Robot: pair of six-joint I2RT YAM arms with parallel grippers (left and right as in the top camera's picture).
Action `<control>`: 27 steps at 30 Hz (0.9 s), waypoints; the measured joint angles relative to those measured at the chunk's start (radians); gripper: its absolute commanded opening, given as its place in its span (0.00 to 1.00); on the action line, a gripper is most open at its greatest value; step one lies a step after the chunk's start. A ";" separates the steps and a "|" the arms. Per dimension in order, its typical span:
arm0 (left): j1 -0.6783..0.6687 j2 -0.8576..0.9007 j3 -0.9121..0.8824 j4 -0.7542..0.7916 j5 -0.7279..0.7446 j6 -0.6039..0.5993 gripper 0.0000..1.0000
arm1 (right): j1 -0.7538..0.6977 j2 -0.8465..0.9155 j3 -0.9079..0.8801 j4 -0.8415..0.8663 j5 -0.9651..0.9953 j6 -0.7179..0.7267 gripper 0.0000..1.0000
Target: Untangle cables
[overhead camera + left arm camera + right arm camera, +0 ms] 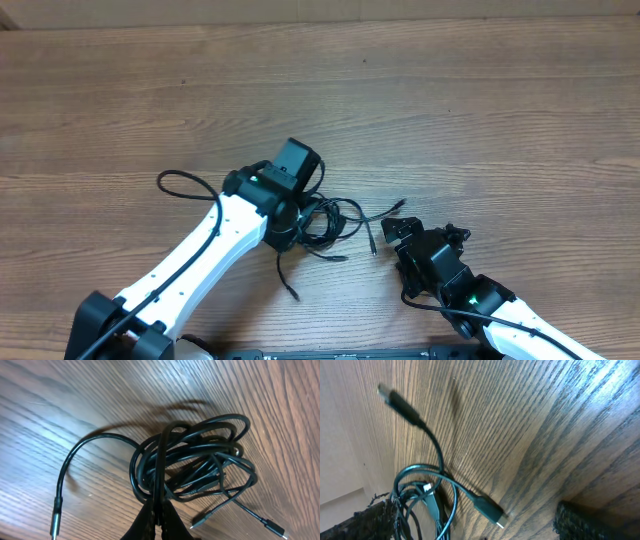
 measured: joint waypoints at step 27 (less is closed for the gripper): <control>-0.169 0.011 0.000 0.426 0.164 0.380 0.04 | 0.000 0.000 0.000 0.000 0.000 0.000 1.00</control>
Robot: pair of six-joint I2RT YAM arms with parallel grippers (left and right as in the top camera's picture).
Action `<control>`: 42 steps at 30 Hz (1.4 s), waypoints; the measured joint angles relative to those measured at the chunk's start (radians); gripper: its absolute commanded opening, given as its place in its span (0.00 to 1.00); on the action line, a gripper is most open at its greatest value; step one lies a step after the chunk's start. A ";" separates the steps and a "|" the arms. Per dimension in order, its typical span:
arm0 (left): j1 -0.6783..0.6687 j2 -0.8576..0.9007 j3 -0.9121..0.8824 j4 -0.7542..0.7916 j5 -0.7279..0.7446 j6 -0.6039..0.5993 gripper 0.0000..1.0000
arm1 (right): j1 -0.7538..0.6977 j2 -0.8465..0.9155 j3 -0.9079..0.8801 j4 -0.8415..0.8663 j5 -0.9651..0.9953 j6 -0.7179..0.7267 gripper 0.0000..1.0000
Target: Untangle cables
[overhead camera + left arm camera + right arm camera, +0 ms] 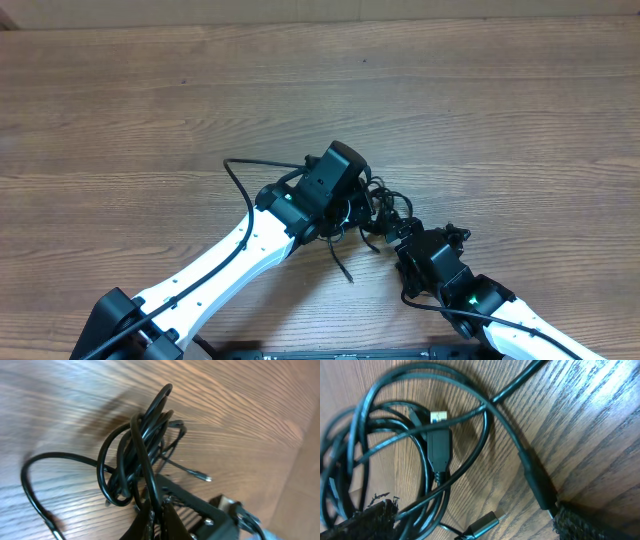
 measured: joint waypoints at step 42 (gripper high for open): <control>0.000 0.000 0.000 -0.413 -0.298 -0.261 0.66 | 0.000 0.014 -0.005 0.015 -0.256 -0.217 0.80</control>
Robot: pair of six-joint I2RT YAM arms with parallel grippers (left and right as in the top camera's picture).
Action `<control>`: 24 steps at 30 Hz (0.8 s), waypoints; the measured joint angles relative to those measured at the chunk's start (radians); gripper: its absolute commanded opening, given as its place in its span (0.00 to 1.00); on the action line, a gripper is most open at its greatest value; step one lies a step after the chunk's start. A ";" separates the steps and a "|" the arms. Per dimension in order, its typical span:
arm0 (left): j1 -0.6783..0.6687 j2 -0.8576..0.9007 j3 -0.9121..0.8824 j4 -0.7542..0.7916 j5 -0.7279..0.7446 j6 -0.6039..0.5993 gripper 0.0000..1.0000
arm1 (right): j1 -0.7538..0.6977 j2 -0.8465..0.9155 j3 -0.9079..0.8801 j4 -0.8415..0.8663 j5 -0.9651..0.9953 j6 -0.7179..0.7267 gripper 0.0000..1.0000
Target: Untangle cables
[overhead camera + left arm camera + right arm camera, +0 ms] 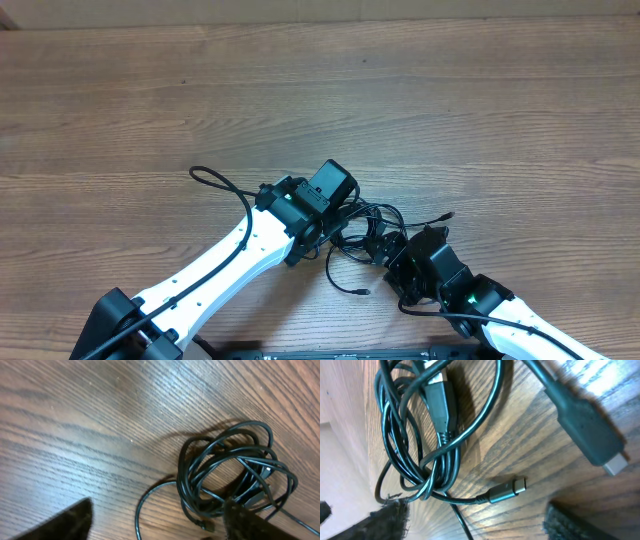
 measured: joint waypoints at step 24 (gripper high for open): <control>-0.002 0.247 0.000 0.200 0.047 -0.112 0.54 | 0.000 0.003 -0.005 0.034 0.023 -0.055 0.77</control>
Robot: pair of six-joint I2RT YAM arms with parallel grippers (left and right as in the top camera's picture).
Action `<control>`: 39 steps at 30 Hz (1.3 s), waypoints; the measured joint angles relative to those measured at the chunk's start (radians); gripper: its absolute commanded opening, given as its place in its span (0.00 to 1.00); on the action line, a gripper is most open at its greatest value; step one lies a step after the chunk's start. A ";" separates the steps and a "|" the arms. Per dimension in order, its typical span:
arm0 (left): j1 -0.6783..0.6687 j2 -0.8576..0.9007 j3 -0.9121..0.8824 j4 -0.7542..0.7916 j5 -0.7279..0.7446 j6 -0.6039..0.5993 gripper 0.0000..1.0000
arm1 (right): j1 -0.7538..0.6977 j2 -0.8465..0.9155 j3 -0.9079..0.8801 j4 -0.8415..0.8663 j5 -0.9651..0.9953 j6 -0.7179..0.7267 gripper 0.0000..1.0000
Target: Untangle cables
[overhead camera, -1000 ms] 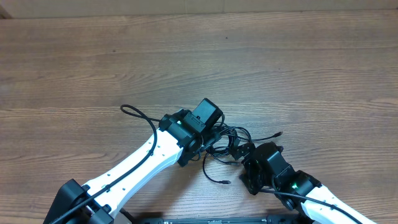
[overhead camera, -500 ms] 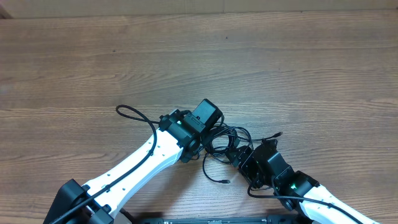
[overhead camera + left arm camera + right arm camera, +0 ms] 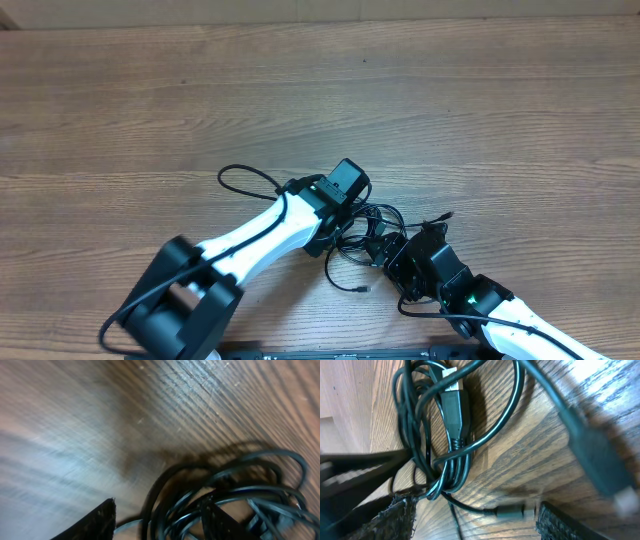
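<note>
A tangle of thin black cables point(image 3: 368, 232) lies on the wooden table between my two grippers. One strand loops out to the left point(image 3: 243, 178). My left gripper point(image 3: 342, 216) is at the tangle's left edge. In the left wrist view it point(image 3: 160, 525) is open and low, with coils of the tangle point(image 3: 235, 487) running between its fingers. My right gripper point(image 3: 393, 253) is at the tangle's lower right. It point(image 3: 480, 522) is open, with a small connector point(image 3: 512, 510) lying between its fingers point(image 3: 395, 520). A USB plug point(image 3: 454, 407) rests on the coils, and a bigger plug point(image 3: 600, 477) shows blurred.
Wooden table point(image 3: 480, 110) all round. Loose cable ends reach out at the right point(image 3: 445, 215) and at the front point(image 3: 357, 288). Both arms come in from the table's front edge, the left one point(image 3: 250, 240) crossing on a slant.
My left gripper, still open, has shifted right and come down, from above the table beside the tangle to straddling its left coils. The left loop has shifted right. My right gripper has barely moved.
First my left gripper was shut on a strand of the tangle left of centre, my right gripper open and apart. Then the tangle hung from it beside my right gripper. Later it had let go, the tangle lying between both. Now it straddles the coils.
</note>
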 measured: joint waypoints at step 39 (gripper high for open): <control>0.169 -0.028 0.019 0.046 0.369 0.229 0.04 | 0.000 0.001 -0.004 0.051 0.013 0.011 0.77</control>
